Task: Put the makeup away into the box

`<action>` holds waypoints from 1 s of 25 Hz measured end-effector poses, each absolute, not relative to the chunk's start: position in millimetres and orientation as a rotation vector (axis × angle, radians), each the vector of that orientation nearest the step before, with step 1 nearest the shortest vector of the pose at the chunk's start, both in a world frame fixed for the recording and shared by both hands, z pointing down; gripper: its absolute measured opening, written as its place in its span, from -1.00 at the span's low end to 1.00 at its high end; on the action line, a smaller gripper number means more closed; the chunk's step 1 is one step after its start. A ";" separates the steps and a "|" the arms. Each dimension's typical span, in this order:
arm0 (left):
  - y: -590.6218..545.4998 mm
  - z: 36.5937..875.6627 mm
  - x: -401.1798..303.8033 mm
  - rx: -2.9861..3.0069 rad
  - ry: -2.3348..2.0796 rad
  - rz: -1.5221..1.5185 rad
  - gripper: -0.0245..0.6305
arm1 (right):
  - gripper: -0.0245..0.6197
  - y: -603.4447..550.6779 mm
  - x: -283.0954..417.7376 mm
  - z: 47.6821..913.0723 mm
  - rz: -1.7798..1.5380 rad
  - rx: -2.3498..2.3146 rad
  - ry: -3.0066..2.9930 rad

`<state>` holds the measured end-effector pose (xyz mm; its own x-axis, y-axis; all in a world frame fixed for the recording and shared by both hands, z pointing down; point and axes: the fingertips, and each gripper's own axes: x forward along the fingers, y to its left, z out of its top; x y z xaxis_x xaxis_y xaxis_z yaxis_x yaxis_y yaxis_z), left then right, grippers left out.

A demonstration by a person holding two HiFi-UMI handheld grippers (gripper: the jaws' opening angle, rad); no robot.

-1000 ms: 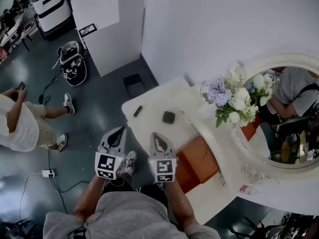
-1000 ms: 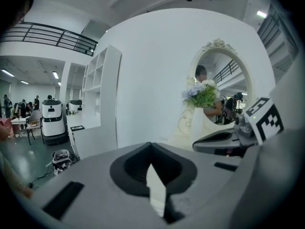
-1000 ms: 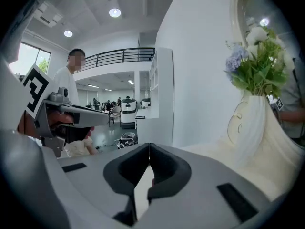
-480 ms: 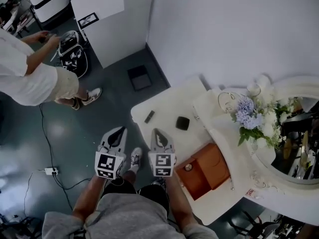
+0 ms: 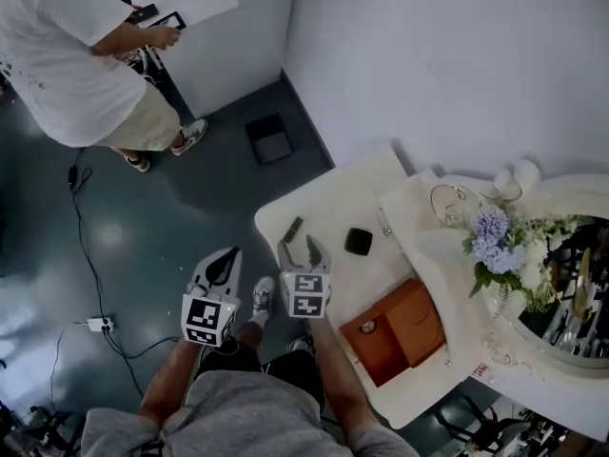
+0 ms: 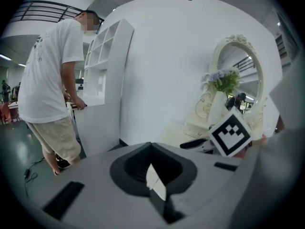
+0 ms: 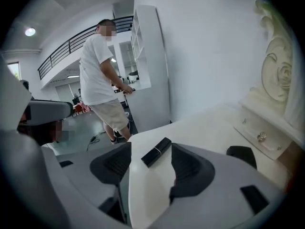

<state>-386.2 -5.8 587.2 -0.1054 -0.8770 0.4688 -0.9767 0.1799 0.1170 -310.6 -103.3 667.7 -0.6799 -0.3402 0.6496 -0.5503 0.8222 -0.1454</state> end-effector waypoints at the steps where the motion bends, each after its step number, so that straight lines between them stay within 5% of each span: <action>1: -6.7 588.9 -388.1 1.739 -2.027 0.309 -0.93 | -0.12 -104.3 -312.9 673.8 0.445 0.646 -2.358; 13: -13.2 604.3 -402.5 1.708 -2.006 0.302 -0.93 | -0.12 -114.5 -319.8 716.2 0.428 0.628 -2.214; 19: -17.2 608.2 -403.2 1.711 -1.996 0.298 -0.93 | -0.55 -123.5 -313.1 717.3 0.346 0.666 -2.193; 25: -20.9 607.8 -399.2 1.720 -1.995 0.302 -0.93 | -0.61 -122.8 -310.5 720.1 0.333 0.623 -2.208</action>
<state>-399.2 -20.9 607.8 -0.0903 -0.8650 0.4935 -0.9724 0.1836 0.1438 -310.5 -122.8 720.1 -0.5589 -0.3244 0.7632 -0.5350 0.8442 -0.0329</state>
